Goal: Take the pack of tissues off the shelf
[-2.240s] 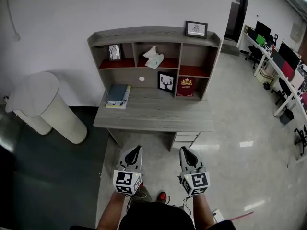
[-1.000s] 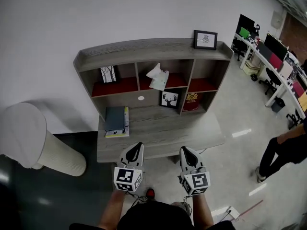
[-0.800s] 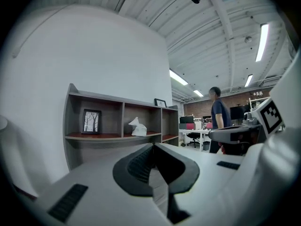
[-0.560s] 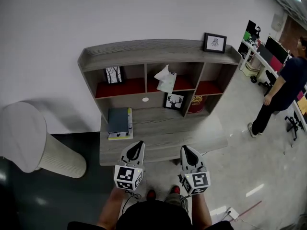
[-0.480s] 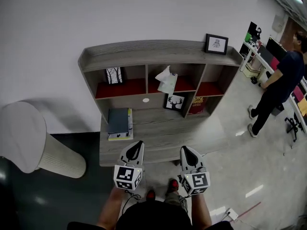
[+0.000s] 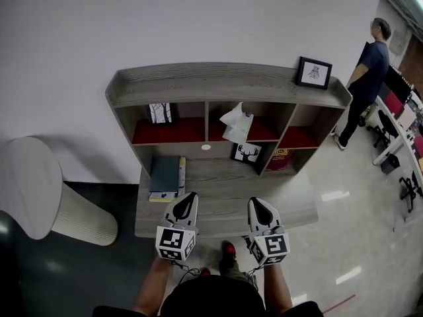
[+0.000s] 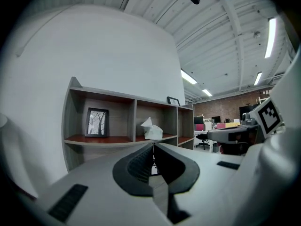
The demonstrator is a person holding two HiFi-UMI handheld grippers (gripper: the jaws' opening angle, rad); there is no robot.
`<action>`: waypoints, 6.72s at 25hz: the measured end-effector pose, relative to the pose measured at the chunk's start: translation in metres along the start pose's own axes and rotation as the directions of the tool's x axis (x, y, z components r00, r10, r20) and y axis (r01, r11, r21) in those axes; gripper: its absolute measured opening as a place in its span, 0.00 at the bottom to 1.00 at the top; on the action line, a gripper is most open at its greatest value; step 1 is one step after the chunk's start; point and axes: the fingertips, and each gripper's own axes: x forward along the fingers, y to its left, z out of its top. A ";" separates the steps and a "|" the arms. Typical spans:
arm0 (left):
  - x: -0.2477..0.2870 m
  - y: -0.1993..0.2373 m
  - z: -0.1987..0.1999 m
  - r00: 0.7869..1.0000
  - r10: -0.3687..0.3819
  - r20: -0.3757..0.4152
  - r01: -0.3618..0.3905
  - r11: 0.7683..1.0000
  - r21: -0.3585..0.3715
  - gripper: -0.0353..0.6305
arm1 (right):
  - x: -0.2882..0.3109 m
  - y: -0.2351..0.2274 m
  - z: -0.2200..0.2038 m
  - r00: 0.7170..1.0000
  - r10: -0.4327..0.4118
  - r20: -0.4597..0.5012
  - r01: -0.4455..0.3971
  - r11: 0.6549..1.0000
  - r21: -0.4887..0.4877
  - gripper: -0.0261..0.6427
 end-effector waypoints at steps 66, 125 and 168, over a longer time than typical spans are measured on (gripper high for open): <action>0.072 0.077 -0.018 0.920 0.381 -0.091 -0.386 0.921 -0.042 0.07 | 0.228 -0.098 0.000 0.974 0.213 -0.076 -0.218 0.974 -0.066 0.09; -0.021 -0.023 -0.058 0.986 -0.116 -0.117 0.113 0.993 -0.029 0.07 | -0.056 -0.036 -0.021 0.969 -0.241 -0.061 0.237 0.969 -0.065 0.09; 0.239 -0.290 -0.185 0.793 -0.472 -0.384 0.493 0.869 -0.051 0.07 | -0.132 -0.325 -0.237 0.806 -0.499 -0.318 0.541 0.840 0.052 0.09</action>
